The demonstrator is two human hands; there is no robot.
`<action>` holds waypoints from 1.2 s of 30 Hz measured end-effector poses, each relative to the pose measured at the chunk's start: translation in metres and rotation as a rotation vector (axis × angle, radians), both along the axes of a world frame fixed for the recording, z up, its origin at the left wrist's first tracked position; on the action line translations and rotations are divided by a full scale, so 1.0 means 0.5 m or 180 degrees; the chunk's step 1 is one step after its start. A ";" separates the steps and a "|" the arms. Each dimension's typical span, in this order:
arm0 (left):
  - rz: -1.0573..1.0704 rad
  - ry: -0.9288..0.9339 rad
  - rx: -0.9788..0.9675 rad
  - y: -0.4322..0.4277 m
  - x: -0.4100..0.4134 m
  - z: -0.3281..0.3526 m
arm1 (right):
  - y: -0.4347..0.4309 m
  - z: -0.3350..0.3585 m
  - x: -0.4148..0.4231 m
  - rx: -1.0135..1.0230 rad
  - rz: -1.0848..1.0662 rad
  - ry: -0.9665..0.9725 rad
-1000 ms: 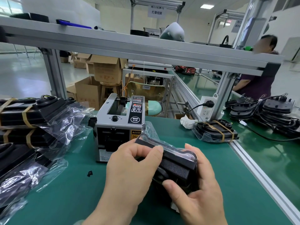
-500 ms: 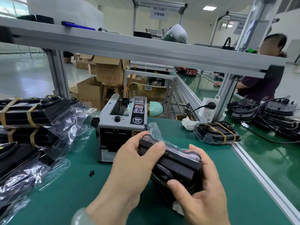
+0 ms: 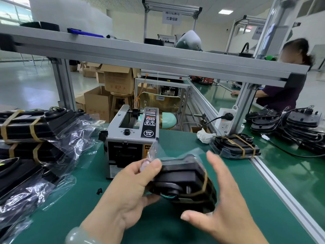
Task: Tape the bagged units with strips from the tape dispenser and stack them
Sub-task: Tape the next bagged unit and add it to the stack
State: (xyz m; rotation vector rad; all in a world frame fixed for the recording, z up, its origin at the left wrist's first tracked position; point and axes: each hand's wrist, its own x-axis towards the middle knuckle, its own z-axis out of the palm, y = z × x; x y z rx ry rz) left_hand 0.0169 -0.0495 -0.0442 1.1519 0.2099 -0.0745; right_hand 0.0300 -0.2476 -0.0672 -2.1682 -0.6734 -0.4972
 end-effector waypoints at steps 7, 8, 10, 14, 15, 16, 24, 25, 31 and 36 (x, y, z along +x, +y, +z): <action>0.0670 0.0164 0.0888 0.018 -0.006 -0.047 | 0.016 0.002 -0.010 -0.0762 -0.0478 -0.0864; 0.0871 -0.0038 0.1188 0.024 -0.010 -0.041 | 0.021 0.001 -0.014 -0.0922 -0.0519 -0.0982; 0.0912 -0.0526 0.1688 0.032 -0.019 -0.025 | 0.026 0.002 -0.015 -0.1081 -0.0580 -0.1072; 0.0581 -0.1214 0.2693 0.038 -0.023 -0.014 | 0.032 0.006 -0.016 -0.1189 -0.0516 -0.0985; 0.0493 -0.1344 0.2952 0.038 -0.020 -0.014 | 0.032 0.008 -0.017 -0.1181 -0.0478 -0.0948; 0.0373 -0.1436 0.3140 0.038 -0.018 -0.016 | 0.030 0.010 -0.016 -0.1174 -0.0433 -0.0927; 0.1302 -0.0455 0.1718 0.061 0.008 -0.021 | 0.022 0.008 -0.012 -0.1234 -0.0528 -0.0949; 0.1437 -0.0145 0.1442 0.075 0.017 -0.022 | 0.022 0.007 -0.012 -0.1215 -0.0538 -0.0939; 0.1309 0.0727 0.0542 0.122 0.051 -0.014 | 0.024 0.003 -0.013 -0.1104 -0.0471 -0.0912; 0.1203 0.0727 0.0361 0.115 0.069 -0.002 | 0.024 0.006 -0.016 -0.1075 -0.0495 -0.0921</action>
